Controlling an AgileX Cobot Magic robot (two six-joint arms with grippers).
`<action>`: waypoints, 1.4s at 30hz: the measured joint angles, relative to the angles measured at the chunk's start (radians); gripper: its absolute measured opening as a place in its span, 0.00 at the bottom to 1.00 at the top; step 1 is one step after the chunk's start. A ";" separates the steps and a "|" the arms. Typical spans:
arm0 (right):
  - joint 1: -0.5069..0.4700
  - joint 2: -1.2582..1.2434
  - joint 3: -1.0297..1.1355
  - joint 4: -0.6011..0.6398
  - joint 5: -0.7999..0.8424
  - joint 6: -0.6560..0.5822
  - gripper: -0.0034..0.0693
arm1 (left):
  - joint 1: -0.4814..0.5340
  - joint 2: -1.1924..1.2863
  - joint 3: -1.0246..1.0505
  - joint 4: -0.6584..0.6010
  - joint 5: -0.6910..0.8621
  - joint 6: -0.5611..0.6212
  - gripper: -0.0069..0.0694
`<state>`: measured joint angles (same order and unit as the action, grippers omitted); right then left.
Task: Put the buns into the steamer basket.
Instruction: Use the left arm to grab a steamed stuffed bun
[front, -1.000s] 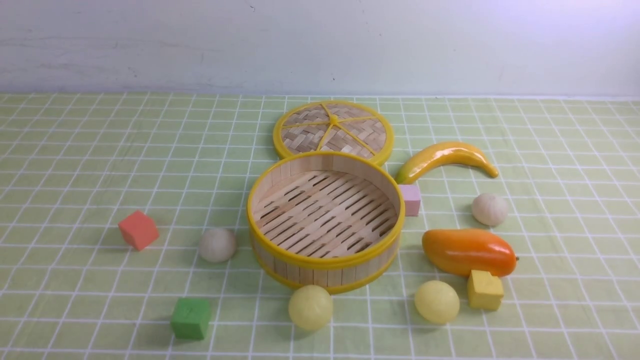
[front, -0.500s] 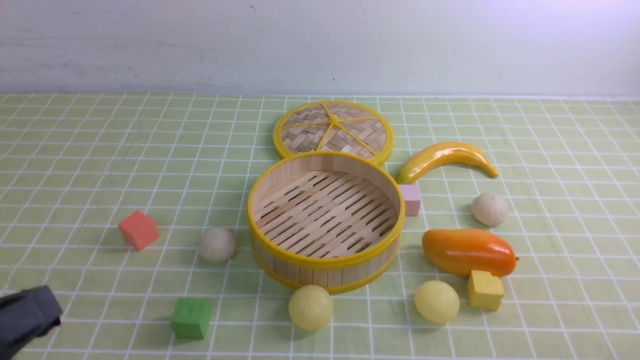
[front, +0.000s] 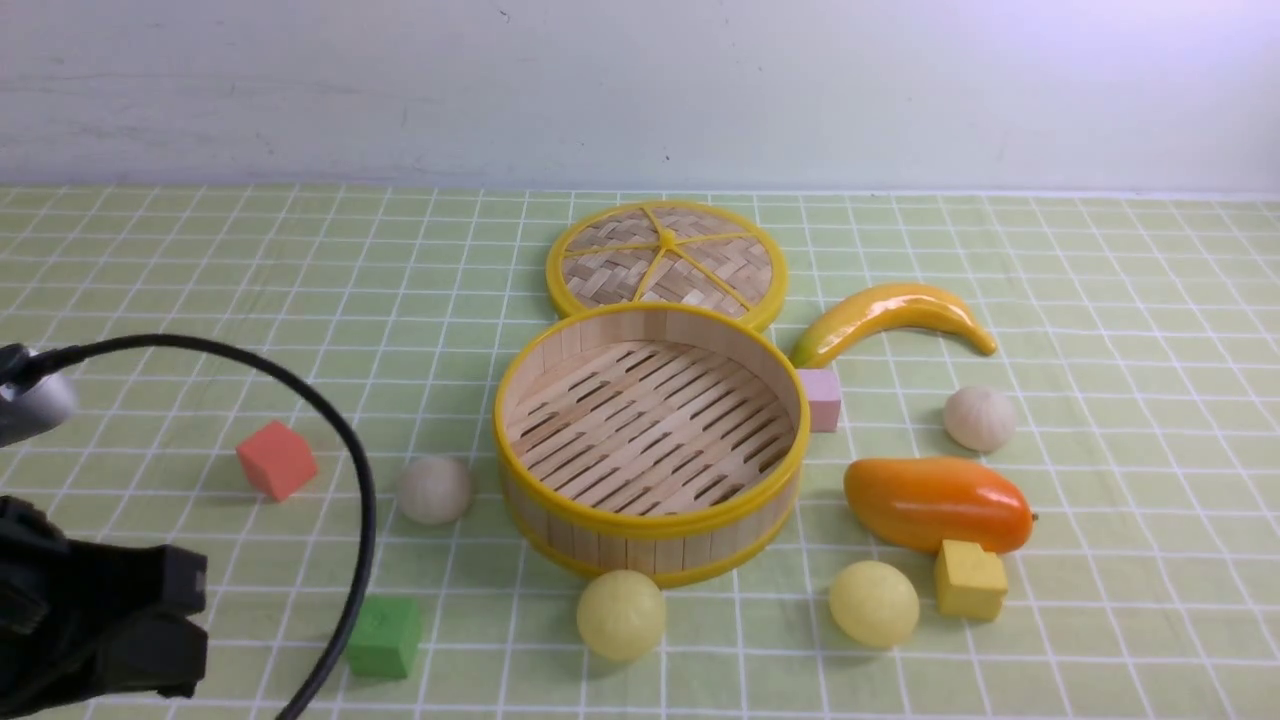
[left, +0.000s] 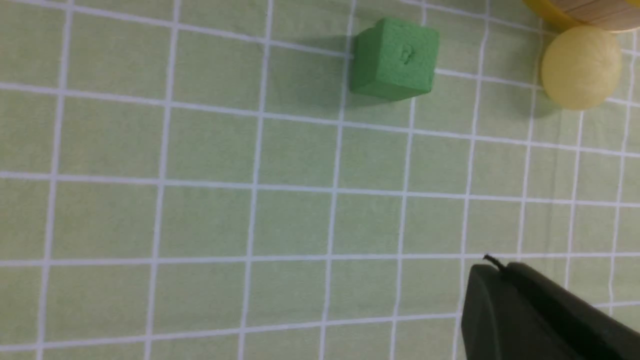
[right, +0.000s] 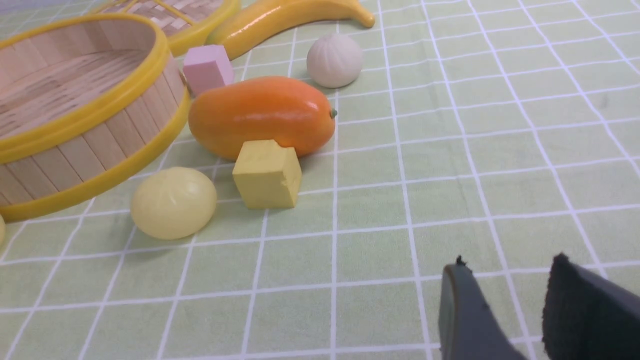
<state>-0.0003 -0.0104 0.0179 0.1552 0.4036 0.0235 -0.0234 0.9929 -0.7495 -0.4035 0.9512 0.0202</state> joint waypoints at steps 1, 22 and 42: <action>0.000 0.000 0.000 0.000 0.000 0.000 0.38 | -0.018 0.008 -0.013 -0.024 -0.001 0.024 0.07; 0.000 0.000 0.000 0.000 0.000 0.000 0.38 | -0.312 0.624 -0.456 0.323 -0.151 -0.120 0.08; 0.000 0.000 0.000 0.000 0.000 0.000 0.38 | -0.232 0.929 -0.687 0.292 -0.142 -0.015 0.49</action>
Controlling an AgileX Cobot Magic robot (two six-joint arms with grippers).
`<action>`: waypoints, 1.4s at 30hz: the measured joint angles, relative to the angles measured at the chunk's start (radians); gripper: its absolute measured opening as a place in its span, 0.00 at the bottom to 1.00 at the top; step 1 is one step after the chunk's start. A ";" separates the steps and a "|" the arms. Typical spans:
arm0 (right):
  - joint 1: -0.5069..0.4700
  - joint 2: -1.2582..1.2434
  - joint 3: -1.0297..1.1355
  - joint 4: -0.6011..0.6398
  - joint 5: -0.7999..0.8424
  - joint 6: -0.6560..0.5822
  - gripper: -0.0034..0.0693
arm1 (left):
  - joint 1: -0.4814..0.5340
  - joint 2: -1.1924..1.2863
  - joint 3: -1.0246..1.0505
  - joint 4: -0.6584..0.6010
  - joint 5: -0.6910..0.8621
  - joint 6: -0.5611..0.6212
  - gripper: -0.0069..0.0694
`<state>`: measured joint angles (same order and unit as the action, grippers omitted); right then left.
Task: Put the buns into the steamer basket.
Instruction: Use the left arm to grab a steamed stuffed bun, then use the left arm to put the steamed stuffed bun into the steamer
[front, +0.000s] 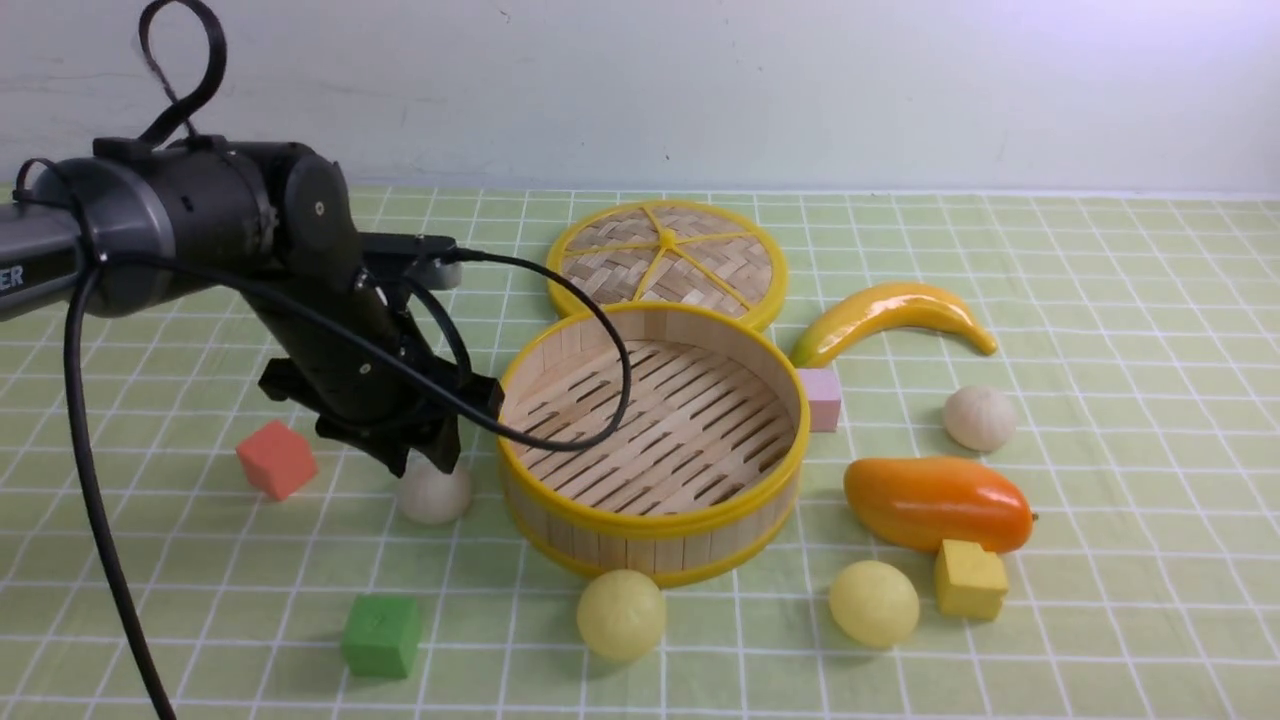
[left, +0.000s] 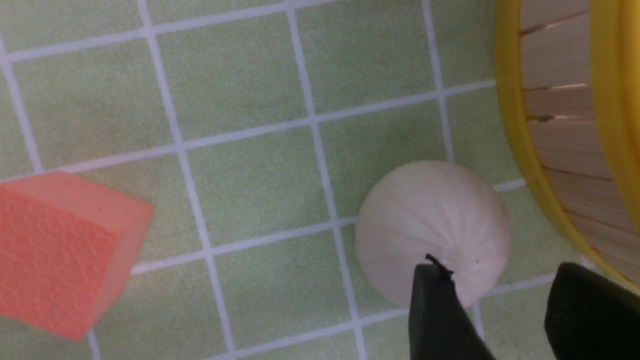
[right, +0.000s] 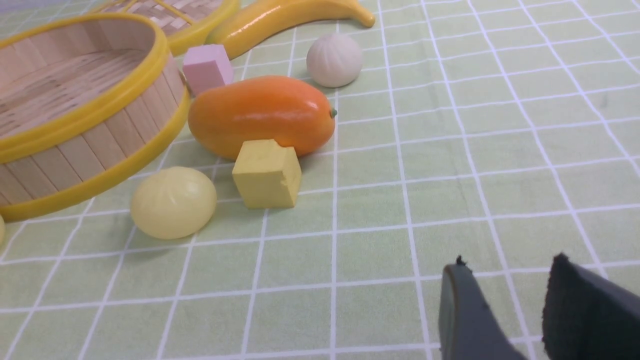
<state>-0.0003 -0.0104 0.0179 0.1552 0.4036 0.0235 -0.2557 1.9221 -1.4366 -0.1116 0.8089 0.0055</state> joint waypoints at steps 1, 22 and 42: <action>0.000 0.000 0.000 0.000 0.000 0.000 0.38 | 0.000 0.007 0.000 0.005 -0.007 -0.006 0.49; 0.000 0.000 0.000 0.000 0.000 0.000 0.38 | -0.001 0.019 -0.024 0.023 0.026 -0.006 0.08; 0.000 0.000 0.000 0.000 0.000 0.000 0.38 | -0.154 0.090 -0.107 -0.105 -0.191 0.111 0.25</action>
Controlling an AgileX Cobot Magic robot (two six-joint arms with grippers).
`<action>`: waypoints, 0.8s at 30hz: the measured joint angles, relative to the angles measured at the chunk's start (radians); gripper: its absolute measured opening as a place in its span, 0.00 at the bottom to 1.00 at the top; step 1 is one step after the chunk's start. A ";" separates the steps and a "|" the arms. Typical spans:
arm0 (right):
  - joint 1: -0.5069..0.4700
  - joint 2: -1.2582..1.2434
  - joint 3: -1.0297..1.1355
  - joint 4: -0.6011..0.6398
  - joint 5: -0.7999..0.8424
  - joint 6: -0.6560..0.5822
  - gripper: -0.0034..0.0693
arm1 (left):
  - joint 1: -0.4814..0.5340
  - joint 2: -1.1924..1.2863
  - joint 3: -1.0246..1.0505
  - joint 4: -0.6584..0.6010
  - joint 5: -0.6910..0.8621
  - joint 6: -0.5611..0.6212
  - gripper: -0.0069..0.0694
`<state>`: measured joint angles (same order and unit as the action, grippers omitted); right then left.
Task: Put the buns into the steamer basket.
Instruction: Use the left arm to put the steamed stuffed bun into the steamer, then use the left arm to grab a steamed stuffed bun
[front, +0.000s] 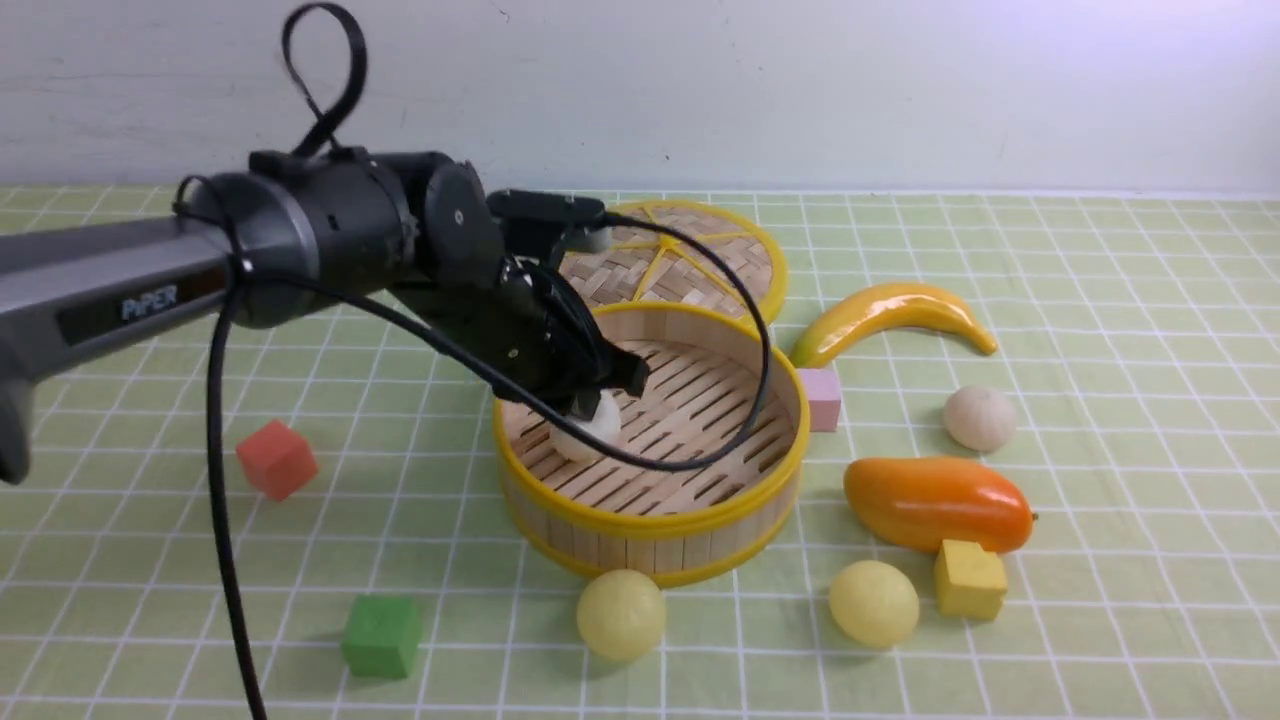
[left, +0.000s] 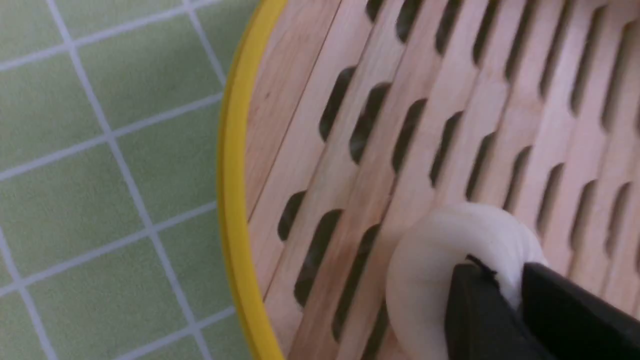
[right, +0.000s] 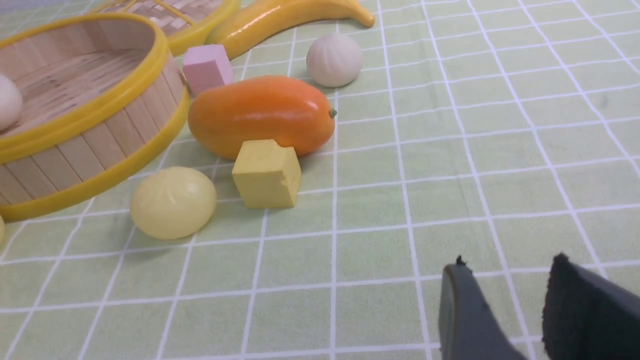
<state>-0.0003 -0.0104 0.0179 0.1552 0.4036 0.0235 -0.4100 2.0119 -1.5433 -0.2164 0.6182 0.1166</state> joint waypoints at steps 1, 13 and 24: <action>0.000 0.000 0.000 0.000 0.000 0.000 0.38 | 0.001 0.014 -0.005 0.009 0.000 -0.013 0.30; 0.000 0.000 0.000 0.000 0.000 0.000 0.38 | -0.006 -0.128 -0.100 0.034 0.230 -0.157 0.71; 0.000 0.000 0.000 0.000 0.000 0.000 0.38 | -0.302 -0.213 0.110 0.052 0.384 -0.148 0.14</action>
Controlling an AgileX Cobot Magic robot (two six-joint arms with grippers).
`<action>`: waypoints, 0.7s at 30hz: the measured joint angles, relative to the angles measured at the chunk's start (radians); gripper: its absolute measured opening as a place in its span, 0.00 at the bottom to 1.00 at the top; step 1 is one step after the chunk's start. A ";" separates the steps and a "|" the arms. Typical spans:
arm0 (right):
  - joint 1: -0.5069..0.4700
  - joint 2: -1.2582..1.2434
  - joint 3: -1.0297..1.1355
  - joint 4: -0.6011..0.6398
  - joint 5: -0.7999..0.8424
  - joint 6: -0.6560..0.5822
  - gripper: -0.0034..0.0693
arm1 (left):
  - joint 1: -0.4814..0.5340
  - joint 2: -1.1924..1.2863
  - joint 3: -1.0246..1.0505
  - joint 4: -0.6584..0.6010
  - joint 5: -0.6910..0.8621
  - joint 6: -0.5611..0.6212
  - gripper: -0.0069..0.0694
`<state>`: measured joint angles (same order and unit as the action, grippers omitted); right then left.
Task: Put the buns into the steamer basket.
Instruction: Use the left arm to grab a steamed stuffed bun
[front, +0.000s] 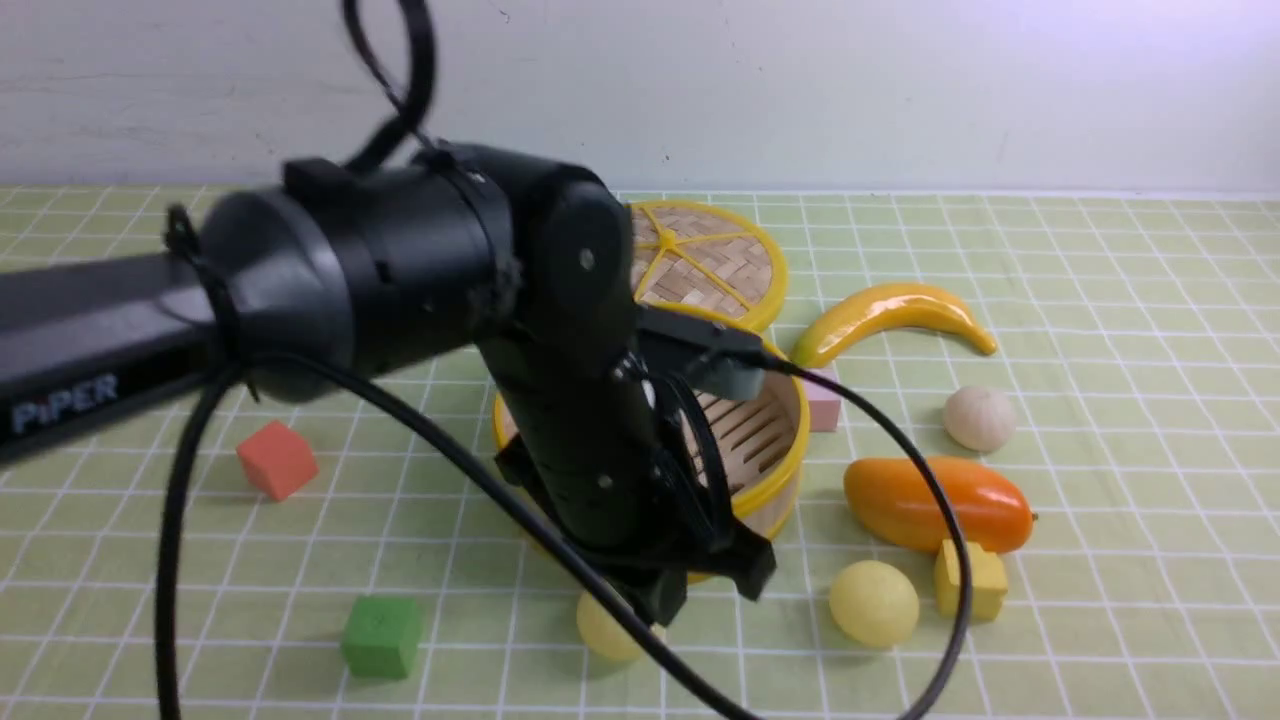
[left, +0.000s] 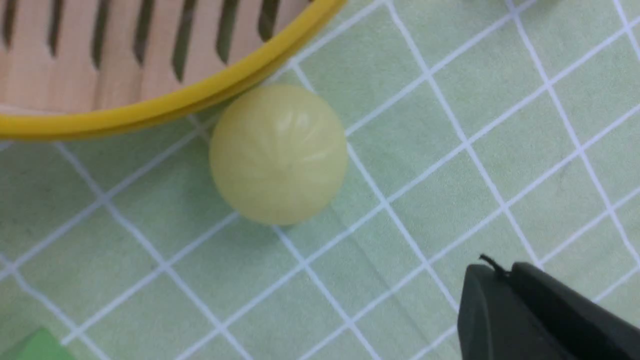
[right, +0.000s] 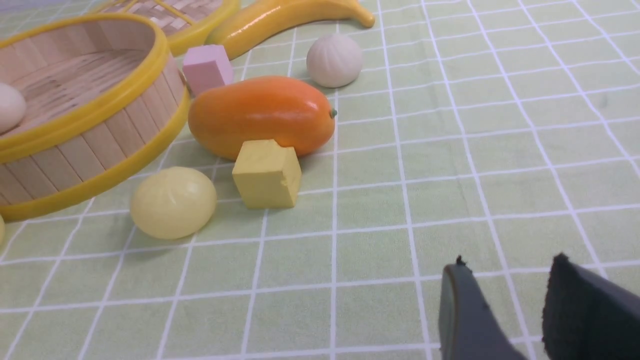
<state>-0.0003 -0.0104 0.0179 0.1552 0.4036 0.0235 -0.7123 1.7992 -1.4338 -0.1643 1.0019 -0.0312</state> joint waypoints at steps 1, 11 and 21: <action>0.000 0.000 0.000 0.000 0.000 0.000 0.38 | -0.004 0.008 0.000 0.007 -0.017 0.000 0.15; 0.000 0.000 0.000 0.000 0.000 0.000 0.38 | 0.056 0.055 0.000 0.059 -0.053 -0.090 0.46; 0.000 0.000 0.000 0.000 0.000 0.000 0.38 | 0.056 0.109 0.000 0.104 -0.078 -0.094 0.49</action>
<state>0.0000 -0.0104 0.0179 0.1552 0.4036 0.0235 -0.6559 1.9079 -1.4337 -0.0606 0.9239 -0.1251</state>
